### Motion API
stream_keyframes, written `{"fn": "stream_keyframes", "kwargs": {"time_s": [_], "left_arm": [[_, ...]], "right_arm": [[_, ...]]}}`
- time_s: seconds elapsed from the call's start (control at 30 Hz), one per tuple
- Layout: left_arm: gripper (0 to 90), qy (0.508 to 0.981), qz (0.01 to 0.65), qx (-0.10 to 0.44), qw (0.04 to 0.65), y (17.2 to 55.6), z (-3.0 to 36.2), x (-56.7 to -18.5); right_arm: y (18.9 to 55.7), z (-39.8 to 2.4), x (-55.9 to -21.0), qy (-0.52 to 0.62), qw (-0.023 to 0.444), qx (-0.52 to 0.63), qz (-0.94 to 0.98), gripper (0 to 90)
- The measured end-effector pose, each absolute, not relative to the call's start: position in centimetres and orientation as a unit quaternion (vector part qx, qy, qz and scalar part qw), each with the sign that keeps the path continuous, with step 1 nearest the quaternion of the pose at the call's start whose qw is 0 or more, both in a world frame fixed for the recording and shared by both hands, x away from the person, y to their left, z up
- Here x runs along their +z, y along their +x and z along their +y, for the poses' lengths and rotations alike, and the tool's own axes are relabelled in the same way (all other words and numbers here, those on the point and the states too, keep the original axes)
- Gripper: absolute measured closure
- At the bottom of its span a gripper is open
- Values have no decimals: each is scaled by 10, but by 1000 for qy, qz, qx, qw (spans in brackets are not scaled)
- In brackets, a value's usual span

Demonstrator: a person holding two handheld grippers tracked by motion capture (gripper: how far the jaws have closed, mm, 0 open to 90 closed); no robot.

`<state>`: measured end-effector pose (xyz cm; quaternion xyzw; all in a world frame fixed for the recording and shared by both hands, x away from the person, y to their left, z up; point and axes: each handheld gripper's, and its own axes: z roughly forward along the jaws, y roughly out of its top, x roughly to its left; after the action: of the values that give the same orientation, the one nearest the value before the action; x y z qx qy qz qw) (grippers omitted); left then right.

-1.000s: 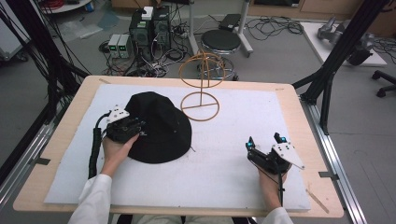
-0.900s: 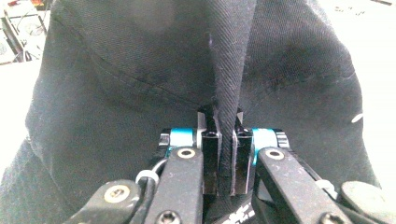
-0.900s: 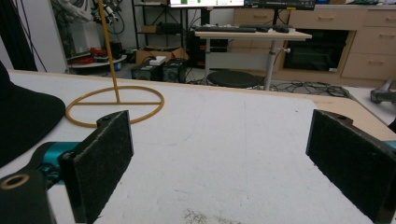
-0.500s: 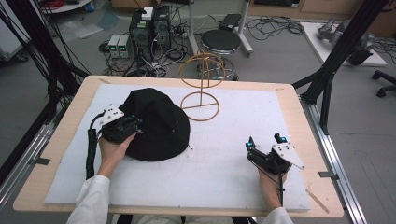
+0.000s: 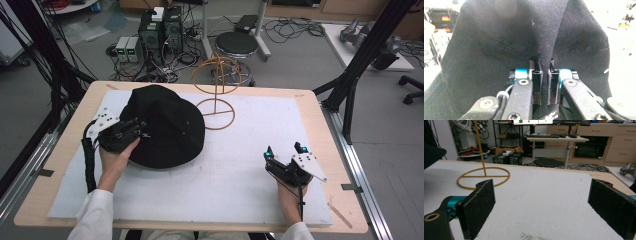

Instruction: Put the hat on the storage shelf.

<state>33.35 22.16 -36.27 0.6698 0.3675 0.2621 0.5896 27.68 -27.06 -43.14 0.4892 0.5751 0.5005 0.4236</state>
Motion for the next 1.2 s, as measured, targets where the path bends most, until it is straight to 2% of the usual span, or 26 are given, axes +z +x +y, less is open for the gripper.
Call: {"fn": "stream_keyframes", "kwargs": {"time_s": [0.33,0.63,0.9,1.2], "left_arm": [[862,646,347,278,620,329,220,-342],[862,594,309,309,675,319,223,-335],[862,559,304,313,705,317,231,-325],[862,553,289,314,716,319,224,-308]], "right_arm": [[276,-271,-431,487,425,501,575,65],[277,-271,-431,488,427,500,574,65],[275,-270,-431,485,427,500,577,65],[275,-272,-431,485,431,501,573,65]]}}
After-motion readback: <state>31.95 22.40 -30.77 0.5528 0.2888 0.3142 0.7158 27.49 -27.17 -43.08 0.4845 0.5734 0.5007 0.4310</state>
